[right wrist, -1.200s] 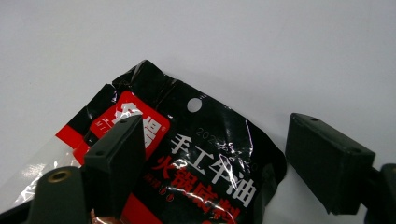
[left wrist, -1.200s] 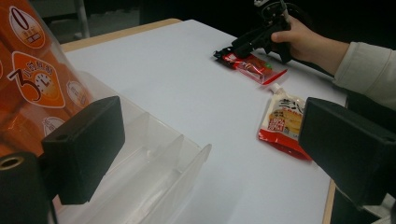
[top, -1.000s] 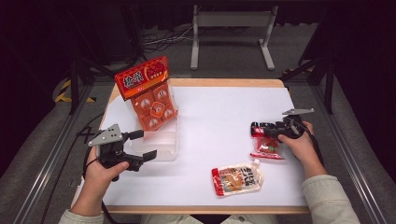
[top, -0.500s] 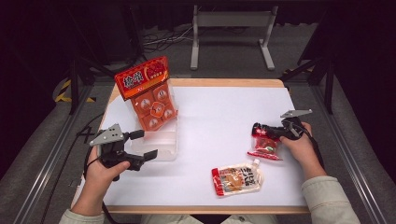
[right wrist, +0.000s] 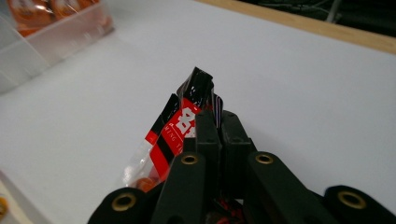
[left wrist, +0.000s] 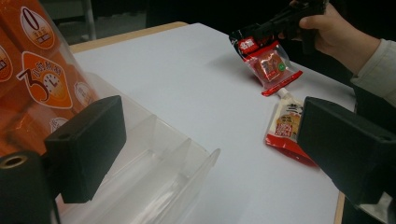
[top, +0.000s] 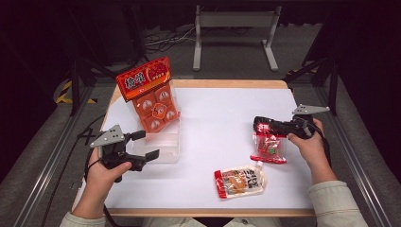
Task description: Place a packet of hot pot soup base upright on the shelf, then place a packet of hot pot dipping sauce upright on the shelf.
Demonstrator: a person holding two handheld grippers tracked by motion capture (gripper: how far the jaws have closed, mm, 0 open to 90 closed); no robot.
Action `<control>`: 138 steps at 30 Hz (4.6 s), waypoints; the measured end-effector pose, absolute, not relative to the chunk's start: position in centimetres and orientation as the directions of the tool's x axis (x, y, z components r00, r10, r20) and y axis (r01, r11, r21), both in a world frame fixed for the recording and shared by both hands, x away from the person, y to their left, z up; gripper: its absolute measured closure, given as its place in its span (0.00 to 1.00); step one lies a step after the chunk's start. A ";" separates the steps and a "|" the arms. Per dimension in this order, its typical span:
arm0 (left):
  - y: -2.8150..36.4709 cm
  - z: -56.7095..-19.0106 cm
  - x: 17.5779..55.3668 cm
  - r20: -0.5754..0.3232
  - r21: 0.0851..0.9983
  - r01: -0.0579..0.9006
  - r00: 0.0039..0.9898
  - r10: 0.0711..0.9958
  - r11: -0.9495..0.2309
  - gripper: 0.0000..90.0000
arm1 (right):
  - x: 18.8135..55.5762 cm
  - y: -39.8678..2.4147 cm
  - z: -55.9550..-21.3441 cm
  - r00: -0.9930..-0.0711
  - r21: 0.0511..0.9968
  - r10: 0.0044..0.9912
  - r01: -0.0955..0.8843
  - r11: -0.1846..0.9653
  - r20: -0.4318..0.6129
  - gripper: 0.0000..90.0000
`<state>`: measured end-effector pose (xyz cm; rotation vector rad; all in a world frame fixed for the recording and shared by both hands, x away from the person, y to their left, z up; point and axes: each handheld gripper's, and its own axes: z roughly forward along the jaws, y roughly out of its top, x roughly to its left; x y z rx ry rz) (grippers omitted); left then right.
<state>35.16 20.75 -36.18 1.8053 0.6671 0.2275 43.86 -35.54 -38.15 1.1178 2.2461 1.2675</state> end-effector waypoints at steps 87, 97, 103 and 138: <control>22.7 -35.7 33.8 -0.165 0.949 0.290 0.798 0.580 -0.128 0.17 | 42.3 -19.5 -27.7 -0.902 0.964 0.429 0.065 0.259 -0.054 0.99; 23.6 -35.9 32.9 -0.166 0.949 0.294 0.779 0.605 -0.118 0.17 | 43.8 -15.9 -28.5 -0.918 0.970 0.390 0.027 0.243 -0.072 0.99; 24.2 -36.0 32.3 -0.172 0.947 0.301 0.767 0.618 -0.110 0.17 | 44.6 -13.2 -28.8 -0.936 0.969 0.344 0.013 0.248 -0.076 0.99; 24.0 -36.1 33.1 -0.191 0.948 0.304 0.775 0.603 -0.091 0.17 | 45.1 -5.4 -31.5 -0.975 0.985 0.219 -0.002 0.170 -0.040 0.99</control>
